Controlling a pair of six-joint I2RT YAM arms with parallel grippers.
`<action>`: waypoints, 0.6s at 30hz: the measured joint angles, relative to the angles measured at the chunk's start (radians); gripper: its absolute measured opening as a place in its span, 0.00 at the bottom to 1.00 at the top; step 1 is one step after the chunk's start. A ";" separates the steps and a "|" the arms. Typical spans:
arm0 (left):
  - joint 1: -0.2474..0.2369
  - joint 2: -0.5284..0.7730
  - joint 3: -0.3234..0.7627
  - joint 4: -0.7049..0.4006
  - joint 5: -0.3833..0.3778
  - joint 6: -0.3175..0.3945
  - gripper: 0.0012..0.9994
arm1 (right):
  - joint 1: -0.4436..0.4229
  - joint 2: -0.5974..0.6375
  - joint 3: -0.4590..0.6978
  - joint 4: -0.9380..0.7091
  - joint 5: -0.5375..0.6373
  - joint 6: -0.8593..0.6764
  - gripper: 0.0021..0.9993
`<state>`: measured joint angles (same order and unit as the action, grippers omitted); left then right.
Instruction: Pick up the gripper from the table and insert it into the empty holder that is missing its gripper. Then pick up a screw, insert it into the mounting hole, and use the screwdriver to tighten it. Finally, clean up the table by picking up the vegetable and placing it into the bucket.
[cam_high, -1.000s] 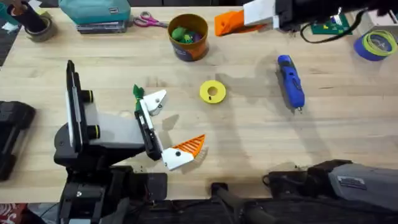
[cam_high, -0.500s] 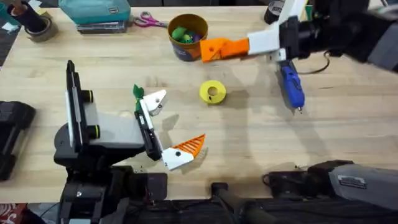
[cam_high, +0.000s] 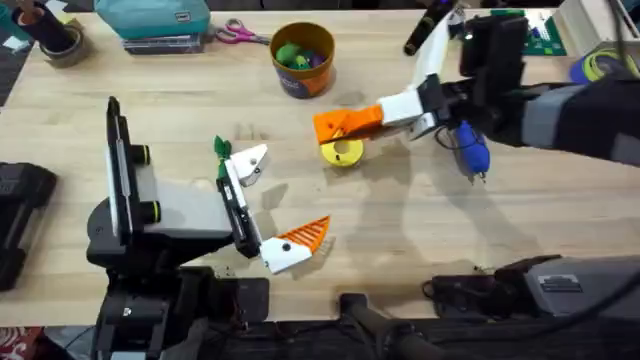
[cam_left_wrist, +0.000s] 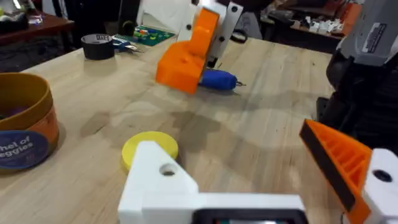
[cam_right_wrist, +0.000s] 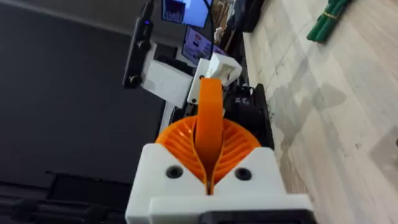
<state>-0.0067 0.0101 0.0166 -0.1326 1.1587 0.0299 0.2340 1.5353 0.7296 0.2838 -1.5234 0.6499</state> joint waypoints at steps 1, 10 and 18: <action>0.000 0.000 0.000 0.000 0.000 0.000 0.99 | 0.010 0.019 0.000 0.025 0.000 0.021 0.01; 0.000 0.000 0.000 0.000 0.000 0.000 0.99 | 0.082 0.117 -0.003 0.257 0.000 0.193 0.01; 0.000 0.000 0.000 0.000 0.000 0.000 0.99 | 0.092 0.121 -0.026 0.413 0.000 0.304 0.01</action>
<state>-0.0067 0.0101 0.0166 -0.1326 1.1584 0.0299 0.3264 1.6562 0.7035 0.6972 -1.5234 0.9534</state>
